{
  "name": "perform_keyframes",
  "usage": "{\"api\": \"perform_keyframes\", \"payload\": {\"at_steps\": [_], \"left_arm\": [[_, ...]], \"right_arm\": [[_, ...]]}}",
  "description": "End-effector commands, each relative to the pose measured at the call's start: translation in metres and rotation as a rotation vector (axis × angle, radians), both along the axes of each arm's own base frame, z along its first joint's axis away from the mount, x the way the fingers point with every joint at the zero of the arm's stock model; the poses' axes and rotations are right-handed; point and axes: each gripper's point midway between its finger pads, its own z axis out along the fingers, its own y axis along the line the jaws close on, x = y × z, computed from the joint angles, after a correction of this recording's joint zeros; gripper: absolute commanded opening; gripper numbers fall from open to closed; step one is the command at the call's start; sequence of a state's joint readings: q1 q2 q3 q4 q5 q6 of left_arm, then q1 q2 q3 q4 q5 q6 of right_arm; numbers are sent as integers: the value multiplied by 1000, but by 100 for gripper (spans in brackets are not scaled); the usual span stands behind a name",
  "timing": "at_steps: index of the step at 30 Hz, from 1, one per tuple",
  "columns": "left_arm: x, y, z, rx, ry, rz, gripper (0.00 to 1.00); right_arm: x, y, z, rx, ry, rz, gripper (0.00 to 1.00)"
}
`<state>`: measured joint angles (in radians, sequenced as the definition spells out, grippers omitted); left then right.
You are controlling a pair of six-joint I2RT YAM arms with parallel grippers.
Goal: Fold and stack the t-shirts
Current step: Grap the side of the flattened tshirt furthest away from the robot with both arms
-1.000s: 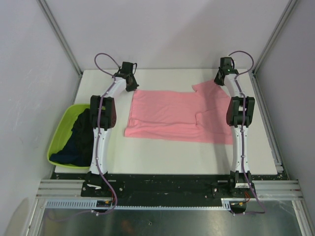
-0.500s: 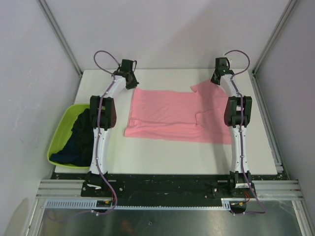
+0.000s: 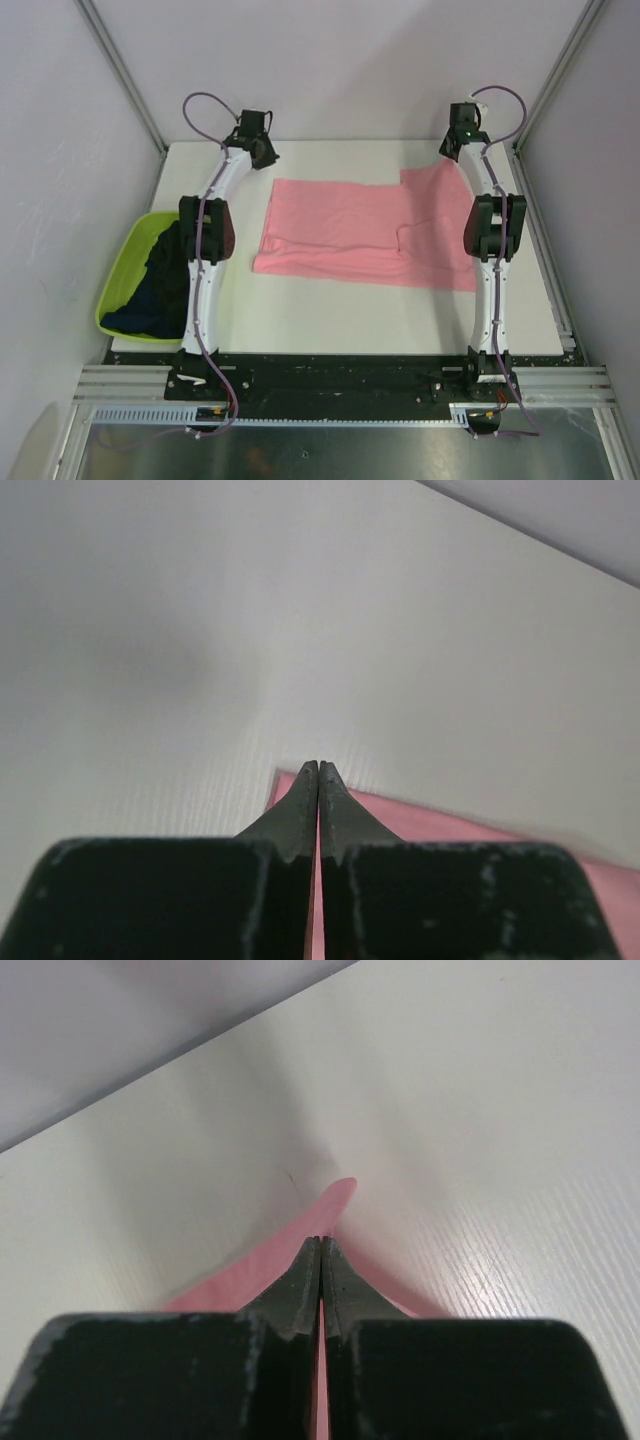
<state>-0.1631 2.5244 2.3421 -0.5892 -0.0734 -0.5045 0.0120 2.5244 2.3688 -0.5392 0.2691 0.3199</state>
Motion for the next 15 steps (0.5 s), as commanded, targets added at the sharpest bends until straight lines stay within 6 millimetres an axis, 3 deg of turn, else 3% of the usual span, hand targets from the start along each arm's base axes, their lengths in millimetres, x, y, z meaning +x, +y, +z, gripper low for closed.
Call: {"api": "perform_keyframes", "payload": {"at_steps": [1, 5, 9, 11, 15], "left_arm": [[13, 6, 49, -16, -104, -16, 0], [15, 3, 52, -36, -109, -21, 0], [11, 0, 41, -55, -81, -18, 2], [10, -2, 31, -62, -63, -21, 11], [4, -7, 3, -45, -11, -23, 42]], "right_arm": [[1, -8, 62, -10, -119, -32, 0], [-8, -7, 65, 2, -112, -43, 0], [-17, -6, 57, 12, -85, -41, 0], [-19, -5, 51, 15, -72, -37, 0], [-19, -2, 48, 18, -65, -28, 0]]}}
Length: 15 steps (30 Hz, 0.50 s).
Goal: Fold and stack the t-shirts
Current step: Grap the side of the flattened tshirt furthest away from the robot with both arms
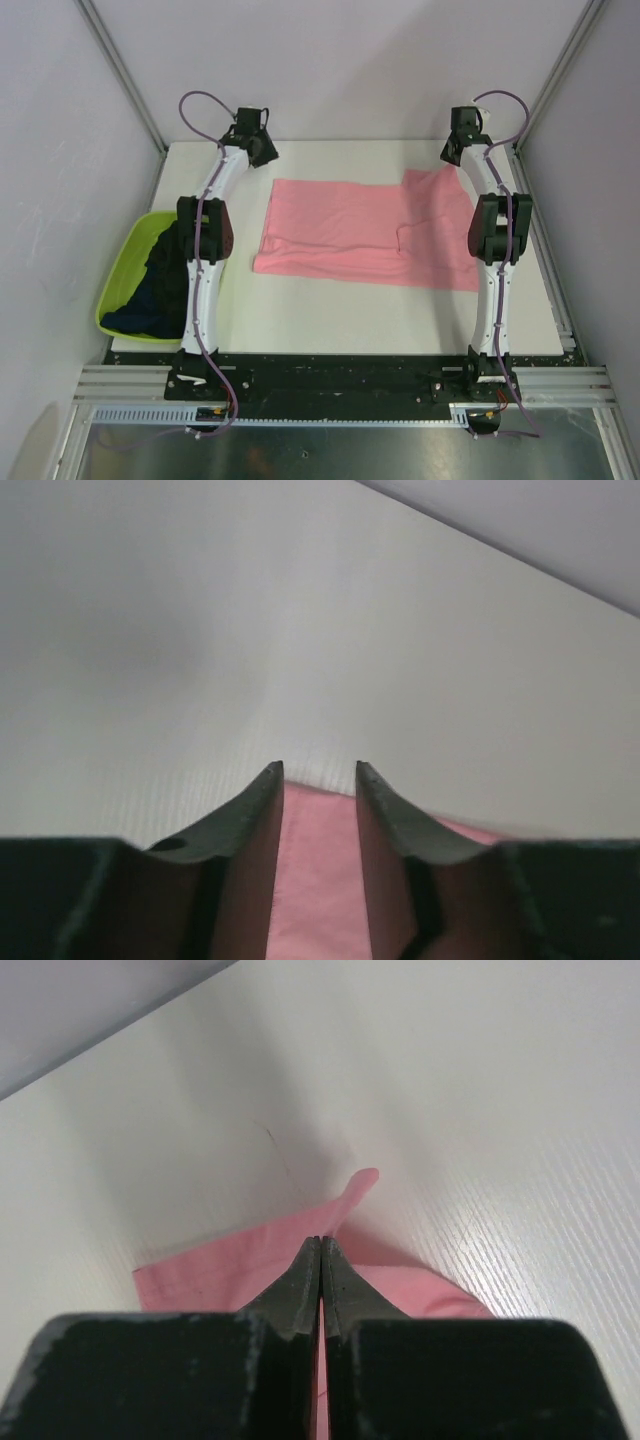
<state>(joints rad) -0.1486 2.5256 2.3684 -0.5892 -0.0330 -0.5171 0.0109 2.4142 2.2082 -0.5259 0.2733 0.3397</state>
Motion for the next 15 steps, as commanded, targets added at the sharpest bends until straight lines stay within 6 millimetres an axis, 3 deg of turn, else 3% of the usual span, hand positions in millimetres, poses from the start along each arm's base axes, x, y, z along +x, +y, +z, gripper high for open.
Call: {"api": "perform_keyframes", "payload": {"at_steps": [1, 4, 8, 15], "left_arm": [[-2, -8, -13, 7, 18, -16, 46], [-7, -6, -31, 33, 52, -4, 48], [-13, -6, -49, 63, 86, 0, 44], [-18, -7, -58, 100, 102, 9, 36]], "right_arm": [[5, 0, 44, 6, -97, -9, 0], [6, 3, 41, 7, -94, -2, 0], [7, 5, 38, 7, -90, 2, 0], [7, 4, 38, 8, -90, 2, 0]]}}
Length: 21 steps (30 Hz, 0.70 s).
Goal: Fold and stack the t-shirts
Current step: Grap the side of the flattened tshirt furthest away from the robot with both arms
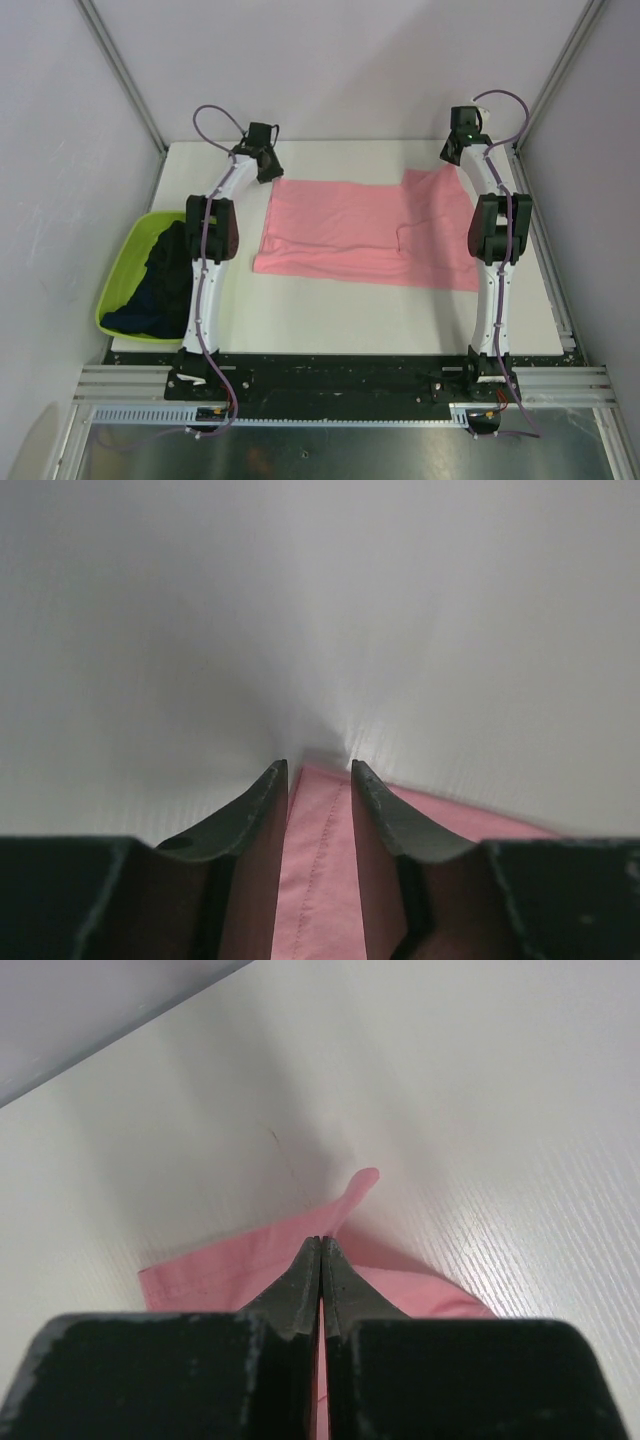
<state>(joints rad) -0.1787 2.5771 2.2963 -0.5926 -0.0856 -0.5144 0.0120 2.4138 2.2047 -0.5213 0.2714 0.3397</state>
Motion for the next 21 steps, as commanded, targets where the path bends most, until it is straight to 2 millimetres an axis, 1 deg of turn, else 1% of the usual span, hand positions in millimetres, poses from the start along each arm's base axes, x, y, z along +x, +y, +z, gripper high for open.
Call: {"api": "perform_keyframes", "payload": {"at_steps": [1, 9, 14, 21], "left_arm": [[1, 0, 3, 43, -15, 4, 35], [-10, 3, 2, 101, 1, 21, 34], [-15, -2, -2, 115, 11, 9, 33], [-22, -4, -7, 126, 28, 9, 26]], "right_arm": [[6, 3, 39, 7, -89, -2, 0], [6, 1, 41, 17, -94, -2, 0], [6, 1, 44, 19, -98, -1, 0], [5, 1, 45, 25, -99, -2, 0]]}}
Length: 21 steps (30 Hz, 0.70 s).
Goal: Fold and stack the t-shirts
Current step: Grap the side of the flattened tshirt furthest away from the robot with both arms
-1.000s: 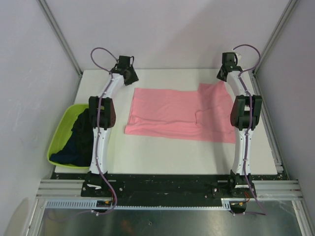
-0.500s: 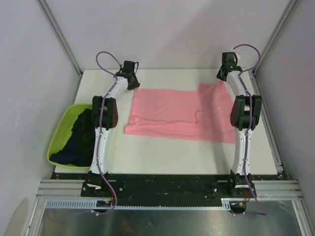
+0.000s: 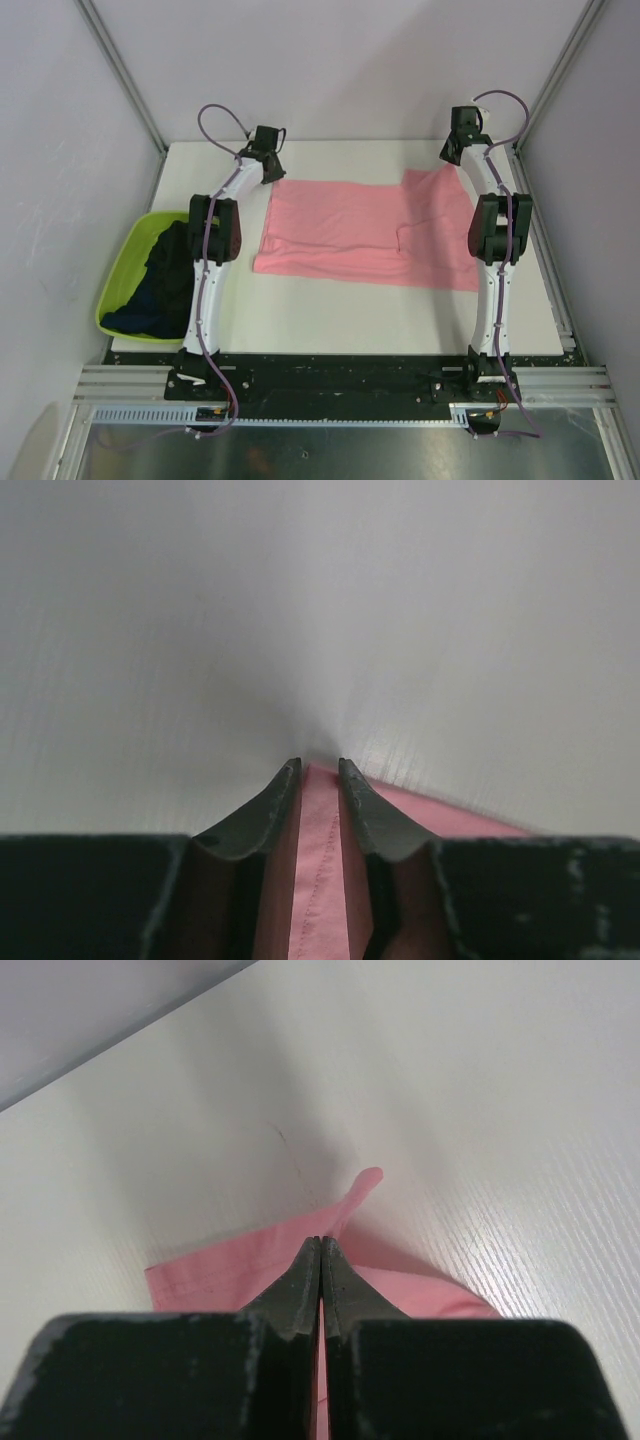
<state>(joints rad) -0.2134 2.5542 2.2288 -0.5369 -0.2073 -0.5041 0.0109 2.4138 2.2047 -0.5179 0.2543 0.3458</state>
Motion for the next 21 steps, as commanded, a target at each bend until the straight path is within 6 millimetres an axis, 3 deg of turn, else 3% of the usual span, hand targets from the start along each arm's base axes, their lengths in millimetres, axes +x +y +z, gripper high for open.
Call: {"api": "perform_keyframes", "payload": {"at_steps": [1, 10, 16, 21], "left_arm": [[-21, -4, -3, 30, 61, -23, 24], [-20, -8, 2, 28, 49, -32, 2], [-5, -11, 23, 9, -7, -38, 0], [10, -10, 53, -23, -77, -26, 0]], "right_arm": [[4, -2, 45, 10, -95, -10, 0], [4, -2, 49, 8, -102, -12, 0], [7, -3, 60, 7, -124, -13, 0], [9, -4, 72, 1, -145, -16, 0]]}}
